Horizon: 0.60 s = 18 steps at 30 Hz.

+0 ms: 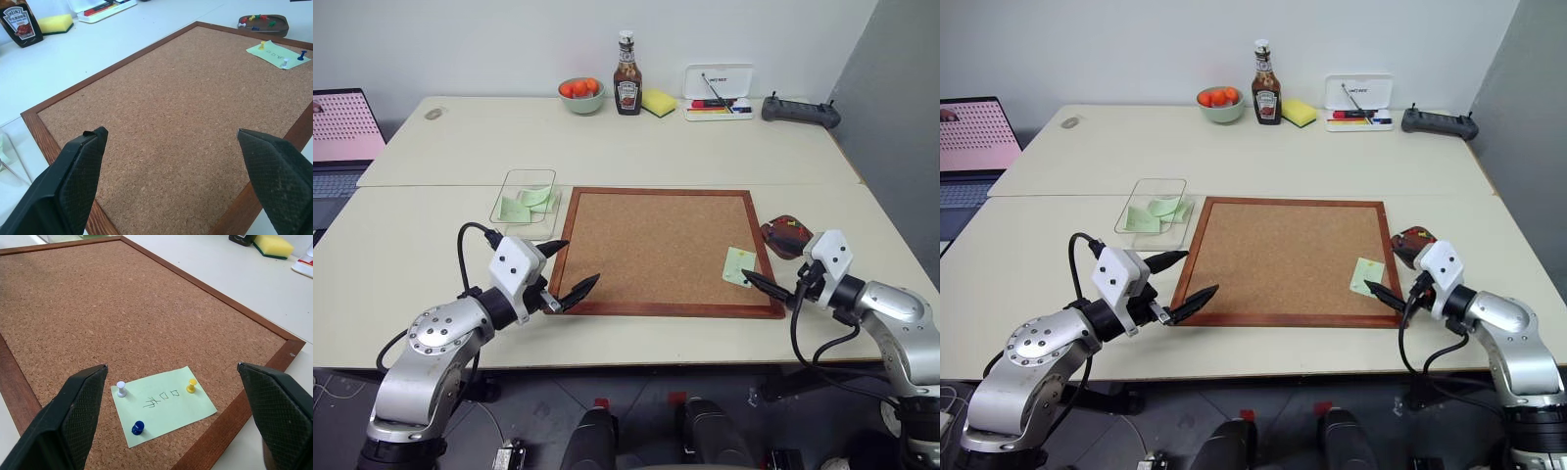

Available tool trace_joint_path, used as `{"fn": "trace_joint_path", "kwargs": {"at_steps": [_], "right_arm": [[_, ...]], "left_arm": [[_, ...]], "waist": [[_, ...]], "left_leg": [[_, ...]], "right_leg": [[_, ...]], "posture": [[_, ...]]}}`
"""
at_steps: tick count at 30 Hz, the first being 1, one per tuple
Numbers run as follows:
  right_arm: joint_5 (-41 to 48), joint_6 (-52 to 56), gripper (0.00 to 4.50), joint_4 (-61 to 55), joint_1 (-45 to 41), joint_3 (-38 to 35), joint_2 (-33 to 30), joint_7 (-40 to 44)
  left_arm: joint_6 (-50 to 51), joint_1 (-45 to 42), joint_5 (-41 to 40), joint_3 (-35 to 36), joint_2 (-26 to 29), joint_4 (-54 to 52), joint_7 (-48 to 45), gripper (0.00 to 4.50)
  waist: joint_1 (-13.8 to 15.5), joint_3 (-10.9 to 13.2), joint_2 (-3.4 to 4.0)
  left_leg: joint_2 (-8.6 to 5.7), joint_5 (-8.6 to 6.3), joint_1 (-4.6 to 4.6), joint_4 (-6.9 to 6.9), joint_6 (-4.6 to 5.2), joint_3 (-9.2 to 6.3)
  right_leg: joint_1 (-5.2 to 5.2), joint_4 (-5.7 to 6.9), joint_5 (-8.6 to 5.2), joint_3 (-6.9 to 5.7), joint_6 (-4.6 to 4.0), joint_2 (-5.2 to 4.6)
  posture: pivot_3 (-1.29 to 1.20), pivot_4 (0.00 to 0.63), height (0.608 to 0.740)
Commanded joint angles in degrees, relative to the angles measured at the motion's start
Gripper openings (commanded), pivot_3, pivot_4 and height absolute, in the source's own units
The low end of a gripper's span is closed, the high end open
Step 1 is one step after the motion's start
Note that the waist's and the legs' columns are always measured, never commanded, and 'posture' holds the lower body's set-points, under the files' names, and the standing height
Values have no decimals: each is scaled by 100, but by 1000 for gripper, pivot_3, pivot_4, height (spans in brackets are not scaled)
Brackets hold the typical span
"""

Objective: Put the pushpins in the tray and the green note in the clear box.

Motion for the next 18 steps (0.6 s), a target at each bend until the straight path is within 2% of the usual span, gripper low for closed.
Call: {"fn": "trace_joint_path", "kwargs": {"at_steps": [1,11,18], "right_arm": [[54,-104,4500,-84,-2,-129,-67,41],[46,-65,4500,-127,-23,-118,-75,16],[64,0,4500,-313,44,-111,-16,-91]], "left_arm": [[-90,-39,-22,18,-3,-180,11,4463],[344,-192,-143,52,52,-151,118,4463],[393,-618,-215,23,44,107,-27,4463]], "waist": [[0,0,0],[1,0,0],[2,0,0]], "left_leg": [[0,0,0,0,0,0],[0,0,0,0,0,0],[-1,0,1,1,0,-1]], "right_leg": [[0,0,0,0,0,0],[0,0,0,-1,0,0],[2,1,1,-1,1,0]], "posture": [[0,150,740],[0,150,740],[0,150,740]]}}
